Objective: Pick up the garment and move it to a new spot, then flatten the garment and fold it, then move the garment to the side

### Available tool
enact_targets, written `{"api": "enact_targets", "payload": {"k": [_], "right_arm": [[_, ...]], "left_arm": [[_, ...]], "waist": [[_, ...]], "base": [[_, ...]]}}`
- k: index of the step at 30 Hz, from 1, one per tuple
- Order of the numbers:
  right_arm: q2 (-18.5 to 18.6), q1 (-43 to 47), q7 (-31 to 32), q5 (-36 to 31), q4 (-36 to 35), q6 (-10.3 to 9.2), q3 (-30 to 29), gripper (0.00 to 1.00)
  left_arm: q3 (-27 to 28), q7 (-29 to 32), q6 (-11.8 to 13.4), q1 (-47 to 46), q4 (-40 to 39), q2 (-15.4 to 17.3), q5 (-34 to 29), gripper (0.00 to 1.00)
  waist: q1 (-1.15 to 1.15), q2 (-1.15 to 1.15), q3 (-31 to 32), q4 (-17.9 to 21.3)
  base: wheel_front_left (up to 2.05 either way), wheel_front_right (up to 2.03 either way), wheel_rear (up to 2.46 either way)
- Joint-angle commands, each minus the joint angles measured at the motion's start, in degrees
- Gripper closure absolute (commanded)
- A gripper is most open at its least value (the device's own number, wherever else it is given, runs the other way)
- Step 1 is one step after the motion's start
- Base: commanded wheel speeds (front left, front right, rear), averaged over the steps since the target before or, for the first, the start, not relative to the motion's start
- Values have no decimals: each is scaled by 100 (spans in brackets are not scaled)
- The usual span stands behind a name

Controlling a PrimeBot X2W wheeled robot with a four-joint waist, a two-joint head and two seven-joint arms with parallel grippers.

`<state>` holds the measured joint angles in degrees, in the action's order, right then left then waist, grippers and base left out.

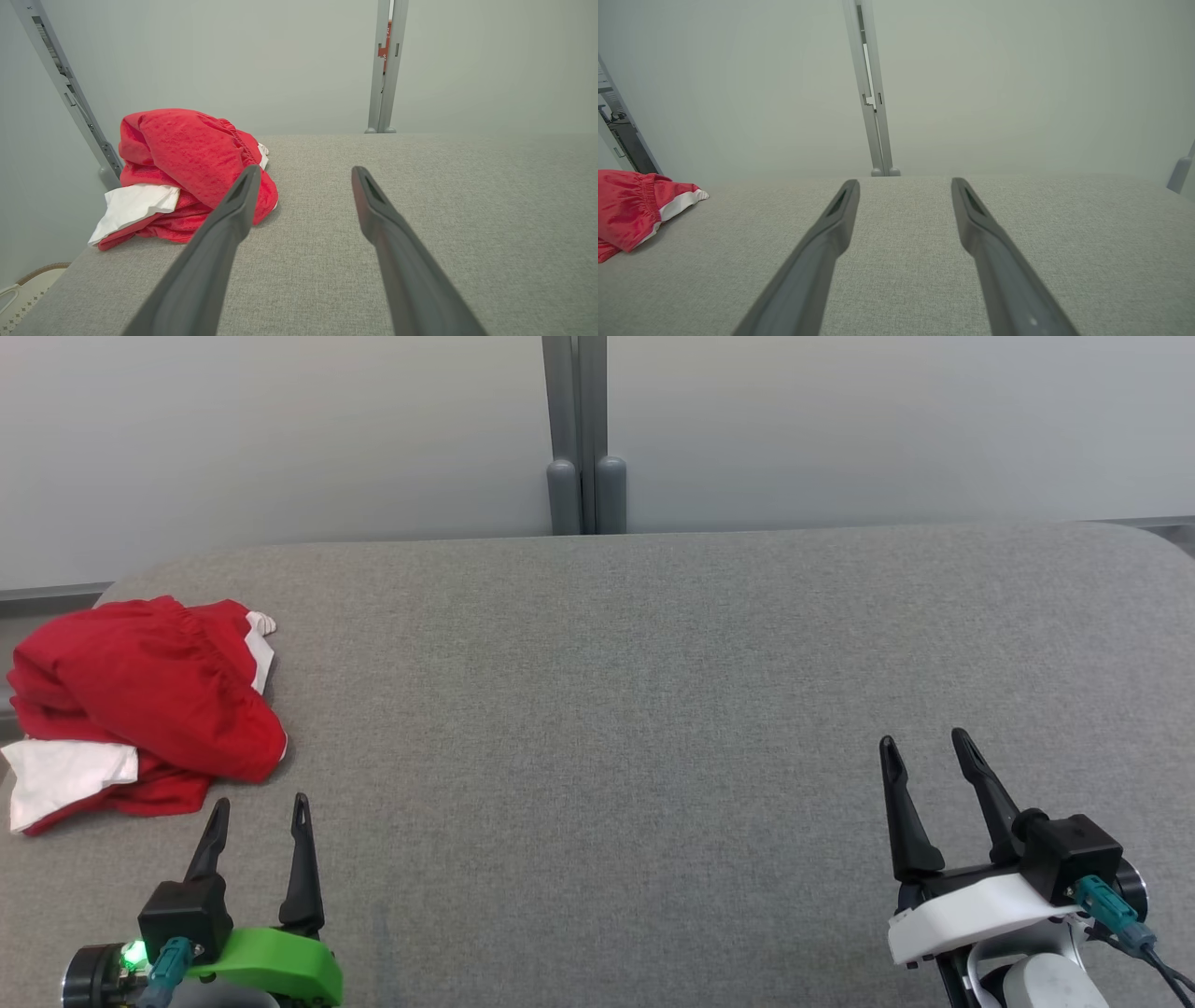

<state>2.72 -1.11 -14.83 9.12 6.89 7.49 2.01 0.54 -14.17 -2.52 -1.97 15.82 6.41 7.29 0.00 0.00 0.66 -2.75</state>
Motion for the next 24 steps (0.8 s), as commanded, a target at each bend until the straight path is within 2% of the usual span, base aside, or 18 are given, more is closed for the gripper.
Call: {"api": "enact_targets", "payload": {"k": [1,24], "right_arm": [[30,85,-49,-129,13,0,-4,0],[28,52,8,44,357,-1,-125,0]], "left_arm": [[13,40,18,-41,-25,33,-94,0],[9,437,266,189,-399,23,145,0]], "waist": [[0,0,5,-11],[0,0,58,-77]], "base": [[0,0,0],[0,0,0]]}}
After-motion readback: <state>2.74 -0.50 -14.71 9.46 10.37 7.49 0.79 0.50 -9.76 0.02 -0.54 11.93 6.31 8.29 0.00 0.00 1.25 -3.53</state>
